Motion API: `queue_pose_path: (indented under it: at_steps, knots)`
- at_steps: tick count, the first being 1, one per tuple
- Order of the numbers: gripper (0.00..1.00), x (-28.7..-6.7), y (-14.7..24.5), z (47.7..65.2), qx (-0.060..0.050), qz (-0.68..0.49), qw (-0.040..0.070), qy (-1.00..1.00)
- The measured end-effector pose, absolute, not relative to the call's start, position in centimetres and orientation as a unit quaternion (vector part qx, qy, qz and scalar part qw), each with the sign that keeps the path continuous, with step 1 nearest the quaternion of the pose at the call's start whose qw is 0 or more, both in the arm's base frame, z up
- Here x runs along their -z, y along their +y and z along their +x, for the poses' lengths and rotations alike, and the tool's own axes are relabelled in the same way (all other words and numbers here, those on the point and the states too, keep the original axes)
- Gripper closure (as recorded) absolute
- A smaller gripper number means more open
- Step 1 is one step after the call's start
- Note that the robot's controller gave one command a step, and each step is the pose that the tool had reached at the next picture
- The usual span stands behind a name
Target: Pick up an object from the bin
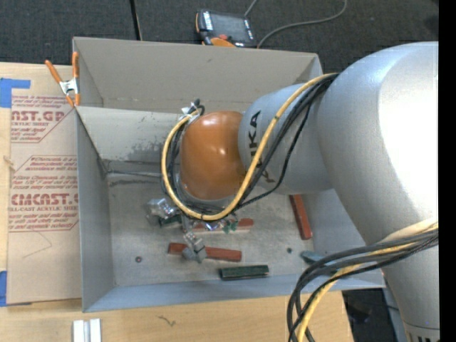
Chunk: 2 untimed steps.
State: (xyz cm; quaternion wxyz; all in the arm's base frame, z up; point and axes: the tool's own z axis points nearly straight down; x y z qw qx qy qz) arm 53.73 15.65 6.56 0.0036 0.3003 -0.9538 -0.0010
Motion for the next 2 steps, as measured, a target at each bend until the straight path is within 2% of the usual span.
queue_pose_path:
  at_steps: [1,2]
  knots:
    - [0.0,-6.97,9.26,49.06,-0.001,0.318,0.001,-0.948]
    - [1.0,-7.06,9.56,49.16,0.0,0.32,0.001,-0.947]
